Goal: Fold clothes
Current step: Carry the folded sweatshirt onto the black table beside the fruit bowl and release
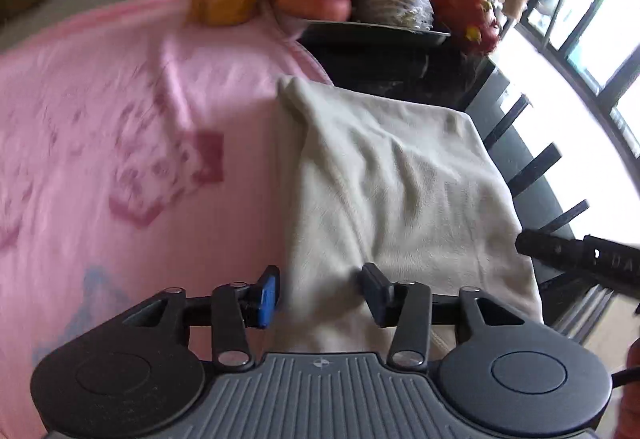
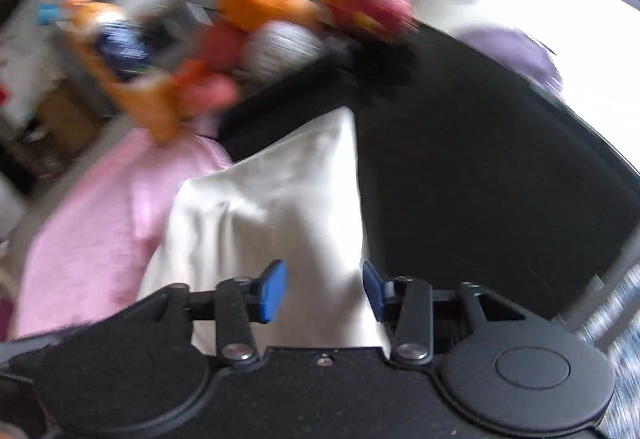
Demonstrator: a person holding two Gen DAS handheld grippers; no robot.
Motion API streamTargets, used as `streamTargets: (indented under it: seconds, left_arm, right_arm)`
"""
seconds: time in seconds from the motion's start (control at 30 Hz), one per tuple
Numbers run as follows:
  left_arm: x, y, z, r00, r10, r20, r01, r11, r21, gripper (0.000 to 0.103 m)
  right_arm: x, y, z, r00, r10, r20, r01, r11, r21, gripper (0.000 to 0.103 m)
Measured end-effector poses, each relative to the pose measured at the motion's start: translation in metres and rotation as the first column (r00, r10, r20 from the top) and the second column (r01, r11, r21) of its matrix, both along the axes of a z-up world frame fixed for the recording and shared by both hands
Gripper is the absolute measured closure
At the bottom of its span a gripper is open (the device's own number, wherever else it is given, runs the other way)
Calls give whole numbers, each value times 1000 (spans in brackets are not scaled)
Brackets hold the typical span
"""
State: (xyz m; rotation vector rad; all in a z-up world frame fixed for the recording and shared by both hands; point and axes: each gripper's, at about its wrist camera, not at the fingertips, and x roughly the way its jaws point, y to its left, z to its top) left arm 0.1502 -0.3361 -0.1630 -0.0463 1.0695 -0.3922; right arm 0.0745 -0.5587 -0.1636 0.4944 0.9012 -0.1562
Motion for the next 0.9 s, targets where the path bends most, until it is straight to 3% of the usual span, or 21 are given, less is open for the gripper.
streamTargets:
  seconds: [0.07, 0.3, 0.33, 0.37, 0.4, 0.5, 0.6, 0.73, 0.9]
  left_arm:
    - [-7, 12, 10, 1000, -2, 30, 1, 999, 37, 59]
    - [-39, 17, 37, 991, -68, 114, 39, 970, 239, 59]
    - [-42, 14, 37, 989, -83, 124, 47, 962, 270, 59]
    - [-43, 12, 32, 989, -83, 123, 47, 961, 274, 62]
    - [-44, 10, 28, 989, -83, 121, 47, 960, 277, 63]
    - [-38, 8, 10, 996, -64, 61, 50, 977, 206, 64]
    - [-32, 5, -10, 998, -56, 10, 52, 971, 232, 61]
    - [-31, 9, -14, 998, -62, 12, 58, 973, 221, 56]
    - [-37, 14, 5, 997, -67, 37, 57, 973, 222, 60]
  right_arm:
    - [-9, 3, 12, 1000, 6, 15, -5, 1000, -21, 47]
    - [-40, 24, 53, 996, 62, 70, -57, 996, -64, 42]
    - [-42, 33, 53, 994, 86, 66, -81, 994, -76, 55]
    - [-40, 43, 51, 992, 115, 48, -109, 988, -109, 83]
    - [-38, 51, 46, 990, 137, 19, -133, 981, -142, 92]
    - [-31, 63, 26, 987, 150, -51, -157, 969, -189, 94]
    - [-30, 68, 8, 983, 144, -110, -164, 966, -198, 93]
    - [-29, 63, -8, 974, 135, -183, -162, 976, -142, 93]
    - [-34, 66, 14, 982, 145, -123, -164, 974, -155, 92]
